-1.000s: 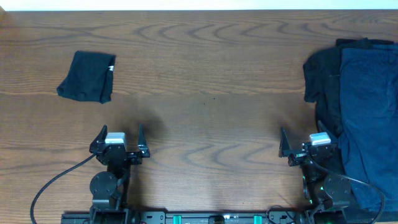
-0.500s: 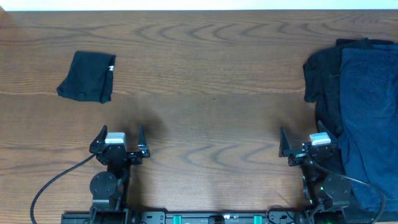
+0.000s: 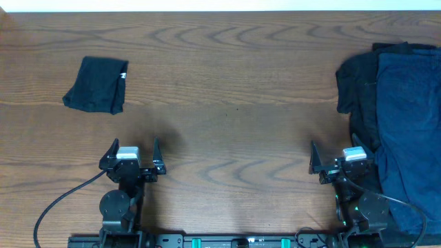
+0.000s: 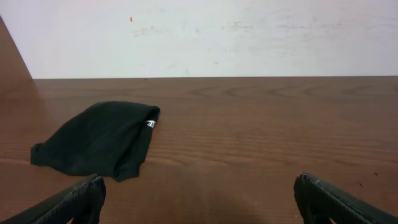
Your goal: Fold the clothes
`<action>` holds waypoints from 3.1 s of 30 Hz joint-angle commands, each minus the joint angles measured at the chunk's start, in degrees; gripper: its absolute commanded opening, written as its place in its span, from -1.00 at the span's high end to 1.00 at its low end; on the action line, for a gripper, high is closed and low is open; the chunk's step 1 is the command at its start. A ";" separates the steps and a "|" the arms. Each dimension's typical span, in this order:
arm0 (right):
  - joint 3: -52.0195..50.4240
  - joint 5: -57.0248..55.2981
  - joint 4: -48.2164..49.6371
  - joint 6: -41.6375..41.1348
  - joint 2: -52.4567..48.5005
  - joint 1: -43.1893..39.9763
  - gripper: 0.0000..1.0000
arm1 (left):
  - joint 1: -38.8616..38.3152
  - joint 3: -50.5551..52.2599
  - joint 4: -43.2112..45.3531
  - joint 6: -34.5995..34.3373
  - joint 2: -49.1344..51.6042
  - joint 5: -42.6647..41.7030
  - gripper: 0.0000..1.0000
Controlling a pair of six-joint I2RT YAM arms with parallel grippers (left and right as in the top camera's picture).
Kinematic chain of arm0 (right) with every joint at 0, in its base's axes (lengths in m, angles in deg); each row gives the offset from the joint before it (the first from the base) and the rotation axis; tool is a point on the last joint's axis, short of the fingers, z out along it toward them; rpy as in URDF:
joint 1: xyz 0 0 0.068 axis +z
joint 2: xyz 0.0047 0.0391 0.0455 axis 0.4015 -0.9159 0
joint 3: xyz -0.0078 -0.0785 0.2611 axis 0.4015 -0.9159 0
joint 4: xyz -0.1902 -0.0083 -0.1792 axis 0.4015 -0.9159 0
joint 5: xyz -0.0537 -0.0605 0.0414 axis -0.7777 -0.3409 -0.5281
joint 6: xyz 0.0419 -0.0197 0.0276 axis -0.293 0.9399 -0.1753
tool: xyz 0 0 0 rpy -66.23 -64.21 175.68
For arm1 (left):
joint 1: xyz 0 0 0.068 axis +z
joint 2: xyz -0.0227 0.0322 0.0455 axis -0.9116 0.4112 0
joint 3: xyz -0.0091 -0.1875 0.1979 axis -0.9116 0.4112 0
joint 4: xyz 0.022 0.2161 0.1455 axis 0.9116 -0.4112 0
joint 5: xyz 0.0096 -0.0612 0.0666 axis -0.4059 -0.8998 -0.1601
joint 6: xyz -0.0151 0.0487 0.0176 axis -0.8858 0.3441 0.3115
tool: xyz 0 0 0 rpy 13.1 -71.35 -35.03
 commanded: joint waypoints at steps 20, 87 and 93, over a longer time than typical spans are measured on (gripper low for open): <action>4.17 -0.87 2.10 -5.07 0.00 0.57 -0.98 | -0.26 0.83 -2.56 0.96 0.17 1.36 -0.96; 99.56 -18.53 -30.01 0.39 -118.07 -20.59 -0.47 | -0.26 0.83 -2.56 0.96 0.17 1.36 -0.96; 99.56 -18.56 -27.54 1.27 -124.17 -21.05 -0.56 | -0.26 0.83 -2.56 0.96 0.17 1.36 -0.96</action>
